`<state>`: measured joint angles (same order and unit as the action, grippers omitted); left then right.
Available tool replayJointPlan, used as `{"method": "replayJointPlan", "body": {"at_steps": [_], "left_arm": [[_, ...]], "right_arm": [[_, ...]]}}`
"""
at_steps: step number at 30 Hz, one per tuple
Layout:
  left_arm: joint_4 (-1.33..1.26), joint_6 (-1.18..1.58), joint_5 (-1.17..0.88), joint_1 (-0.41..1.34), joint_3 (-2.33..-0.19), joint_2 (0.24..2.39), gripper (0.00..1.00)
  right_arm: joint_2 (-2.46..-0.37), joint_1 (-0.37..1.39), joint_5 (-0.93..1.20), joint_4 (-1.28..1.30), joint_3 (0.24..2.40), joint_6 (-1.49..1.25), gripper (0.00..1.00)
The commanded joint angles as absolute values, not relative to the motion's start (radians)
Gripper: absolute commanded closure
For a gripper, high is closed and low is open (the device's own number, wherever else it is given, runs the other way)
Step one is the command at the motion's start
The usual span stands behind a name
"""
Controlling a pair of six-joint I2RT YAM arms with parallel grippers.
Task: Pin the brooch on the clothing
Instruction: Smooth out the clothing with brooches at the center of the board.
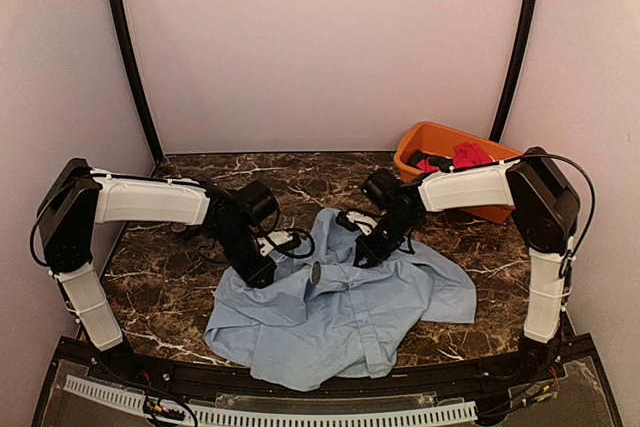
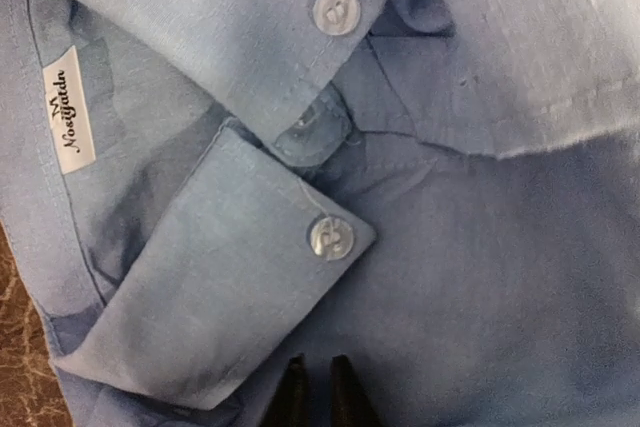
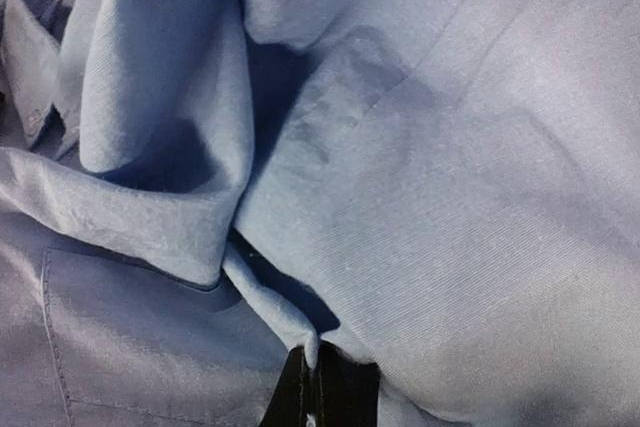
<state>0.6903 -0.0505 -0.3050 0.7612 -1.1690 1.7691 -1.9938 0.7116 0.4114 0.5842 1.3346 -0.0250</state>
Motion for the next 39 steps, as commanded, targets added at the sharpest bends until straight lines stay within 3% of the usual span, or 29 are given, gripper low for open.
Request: {"method": "replayJointPlan", "body": {"at_steps": [1, 8, 14, 24, 31, 33, 34, 36, 39], "left_arm": [[0.740, -0.058, -0.184, 0.761, -1.207, 1.755, 0.98], [0.710, -0.024, 0.192, 0.717, -1.291, 1.733, 0.99], [0.656, -0.027, 0.347, 0.671, -1.393, 1.797, 0.99], [0.581, -0.073, 0.473, 0.565, -1.564, 1.931, 0.99], [0.568, -0.111, 0.518, 0.510, -1.672, 2.023, 0.99], [0.593, -0.085, 0.523, 0.509, -1.685, 2.016, 0.85], [0.601, -0.077, 0.521, 0.509, -1.680, 1.994, 0.61], [0.606, -0.045, 0.527, 0.503, -1.650, 1.938, 0.34], [0.604, 0.078, 0.425, 0.463, -1.544, 1.843, 0.22]], "right_arm": [[-1.948, 0.702, 0.218, 0.568, 1.337, -0.051, 1.00], [-1.844, 0.658, -0.010, 0.461, 1.327, -0.126, 1.00], [-1.788, 0.647, -0.254, 0.366, 1.281, -0.164, 1.00], [-1.728, 0.644, -0.346, 0.364, 1.208, -0.232, 1.00], [-1.759, 0.662, -0.217, 0.406, 1.199, -0.279, 0.97], [-1.751, 0.678, -0.192, 0.414, 1.199, -0.279, 0.85], [-1.744, 0.686, -0.191, 0.420, 1.202, -0.277, 0.77], [-1.717, 0.698, -0.190, 0.432, 1.215, -0.273, 0.64], [-1.673, 0.712, -0.180, 0.456, 1.262, -0.264, 0.55]]}}
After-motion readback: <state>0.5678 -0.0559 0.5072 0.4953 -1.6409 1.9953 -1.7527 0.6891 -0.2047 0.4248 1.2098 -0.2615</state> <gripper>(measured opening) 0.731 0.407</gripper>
